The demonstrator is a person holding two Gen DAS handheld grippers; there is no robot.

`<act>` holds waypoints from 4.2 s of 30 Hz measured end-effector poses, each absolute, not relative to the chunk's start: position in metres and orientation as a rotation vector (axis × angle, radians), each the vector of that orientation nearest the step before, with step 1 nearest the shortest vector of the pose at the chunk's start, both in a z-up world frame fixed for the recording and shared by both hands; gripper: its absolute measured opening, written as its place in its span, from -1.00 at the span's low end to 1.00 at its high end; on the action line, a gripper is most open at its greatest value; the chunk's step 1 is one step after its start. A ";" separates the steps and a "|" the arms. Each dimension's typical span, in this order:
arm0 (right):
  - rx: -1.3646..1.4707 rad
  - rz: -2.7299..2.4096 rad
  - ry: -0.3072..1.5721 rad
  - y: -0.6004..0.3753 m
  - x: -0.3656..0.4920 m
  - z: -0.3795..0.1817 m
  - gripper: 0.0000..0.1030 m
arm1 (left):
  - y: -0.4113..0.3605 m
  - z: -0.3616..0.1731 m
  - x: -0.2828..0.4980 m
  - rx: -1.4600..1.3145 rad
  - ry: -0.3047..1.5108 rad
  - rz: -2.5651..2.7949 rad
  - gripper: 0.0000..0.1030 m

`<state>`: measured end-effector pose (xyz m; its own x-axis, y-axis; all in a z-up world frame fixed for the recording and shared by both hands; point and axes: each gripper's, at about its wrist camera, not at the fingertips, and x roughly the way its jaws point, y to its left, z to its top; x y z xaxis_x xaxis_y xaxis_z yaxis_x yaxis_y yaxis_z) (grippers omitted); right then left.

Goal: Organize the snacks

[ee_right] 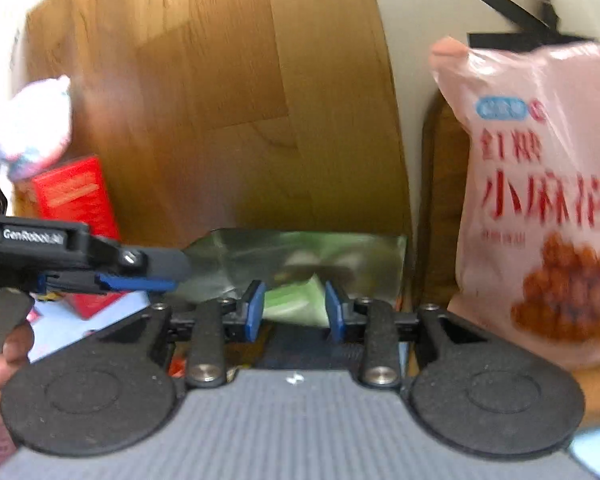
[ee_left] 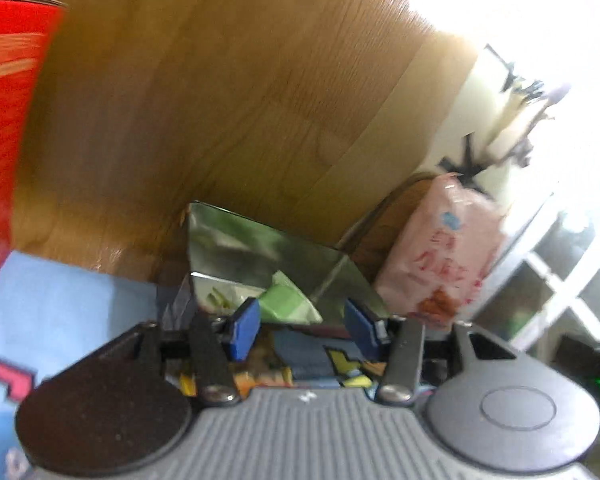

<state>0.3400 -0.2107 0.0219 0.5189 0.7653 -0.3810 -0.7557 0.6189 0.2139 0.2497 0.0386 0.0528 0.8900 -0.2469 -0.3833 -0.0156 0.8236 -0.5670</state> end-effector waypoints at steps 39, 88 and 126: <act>-0.304 1.247 0.509 -0.276 0.094 -0.007 -0.39 | 0.017 0.000 0.010 -0.745 0.472 -0.056 0.28; -0.126 0.874 0.535 -0.381 0.101 -0.015 -0.15 | -0.086 -0.002 0.096 -0.632 0.644 -0.304 0.37; 0.095 0.931 0.542 -0.216 0.346 0.065 -0.16 | 0.018 0.057 0.291 -0.629 0.570 -0.043 -0.27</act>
